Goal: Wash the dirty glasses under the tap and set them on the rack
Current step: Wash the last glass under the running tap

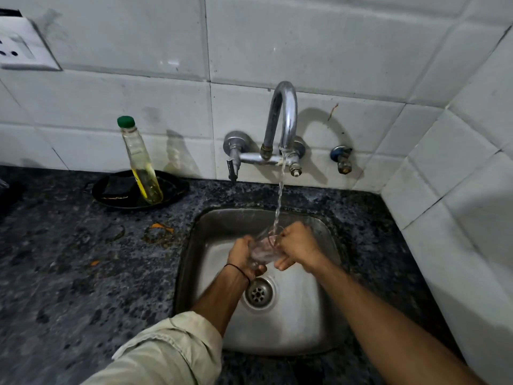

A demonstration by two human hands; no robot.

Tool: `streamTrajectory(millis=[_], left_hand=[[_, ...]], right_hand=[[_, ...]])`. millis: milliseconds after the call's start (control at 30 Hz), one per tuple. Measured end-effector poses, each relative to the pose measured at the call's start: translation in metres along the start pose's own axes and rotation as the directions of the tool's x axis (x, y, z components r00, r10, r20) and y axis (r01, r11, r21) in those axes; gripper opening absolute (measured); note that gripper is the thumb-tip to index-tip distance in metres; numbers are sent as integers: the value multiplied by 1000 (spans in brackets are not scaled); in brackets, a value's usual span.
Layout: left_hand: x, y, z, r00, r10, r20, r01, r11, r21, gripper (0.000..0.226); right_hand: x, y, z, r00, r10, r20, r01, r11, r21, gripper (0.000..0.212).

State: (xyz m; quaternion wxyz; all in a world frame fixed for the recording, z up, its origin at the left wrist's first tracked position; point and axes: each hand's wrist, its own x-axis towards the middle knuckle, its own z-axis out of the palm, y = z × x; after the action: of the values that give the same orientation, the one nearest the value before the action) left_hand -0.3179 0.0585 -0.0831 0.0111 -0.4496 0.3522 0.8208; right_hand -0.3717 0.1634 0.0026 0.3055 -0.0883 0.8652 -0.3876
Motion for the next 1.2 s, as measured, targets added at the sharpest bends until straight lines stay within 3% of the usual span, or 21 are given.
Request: streamTrajectory(millis=[100,167,233,300,367,433,467,533,633,700,767,833,933,967,1067,1100,1167,1200], left_hand=[[-6,2,5,984,94,-149,-116,982,-150,14],[-13,5,6,963,186,-194,-218,962,-163,14],[-16,4,5,945,236,-226,-277,945,-171,17],[-16,5,3,955,217,-202,-257,946,-199,19],[-13,6,2,973,188,-131,-202,973,-110,21],[-14,7,2,986,153,-69,-153,988,10,18],[-12,6,2,992,122,-40,-120,992,47,18],[-12,5,0,998,46,32,-48,995,92,23],[-17,5,-3,988,-42,149,30,996,81,25],[-17,5,-6,985,-38,168,30,998,52,24],[-15,3,-10,987,-40,157,40,999,1,28],[-13,6,-10,991,-13,131,22,997,-67,34],[-13,14,-5,994,-12,105,33,980,-195,39],[-11,16,-4,996,-10,84,28,974,-226,37],[-6,15,0,998,-5,61,20,968,-249,34],[-7,14,1,998,-14,54,27,967,-255,34],[-10,14,4,999,-15,46,27,960,-279,31],[-11,12,7,1000,-7,27,14,960,-281,28]], right_hand=[[-7,0,13,940,290,182,-337,878,340,33],[-14,-5,15,897,319,308,-429,799,422,36],[-19,-10,13,885,300,357,-435,808,398,34],[-20,-12,10,923,252,290,-327,912,248,31],[-14,-10,3,980,145,134,-152,988,39,20],[-9,-11,-7,997,-81,-3,77,962,-260,11],[-7,-13,-12,972,-234,-5,207,867,-454,8],[-7,-15,-17,878,-450,162,418,558,-717,17],[-8,-13,-21,664,-556,500,664,131,-736,38],[-7,-7,-21,474,-668,574,764,-12,-645,45],[-5,5,-18,278,-793,542,816,-103,-569,42],[-7,18,-11,214,-861,461,833,-85,-546,47],[-17,38,7,257,-943,212,793,80,-604,51],[-16,44,13,290,-949,120,786,165,-596,51],[-10,44,12,512,-850,-127,765,517,-384,49],[-7,42,8,541,-832,-126,747,543,-383,41],[-3,35,-4,536,-844,-27,727,477,-494,16],[-2,31,-9,569,-821,42,724,476,-499,10]])
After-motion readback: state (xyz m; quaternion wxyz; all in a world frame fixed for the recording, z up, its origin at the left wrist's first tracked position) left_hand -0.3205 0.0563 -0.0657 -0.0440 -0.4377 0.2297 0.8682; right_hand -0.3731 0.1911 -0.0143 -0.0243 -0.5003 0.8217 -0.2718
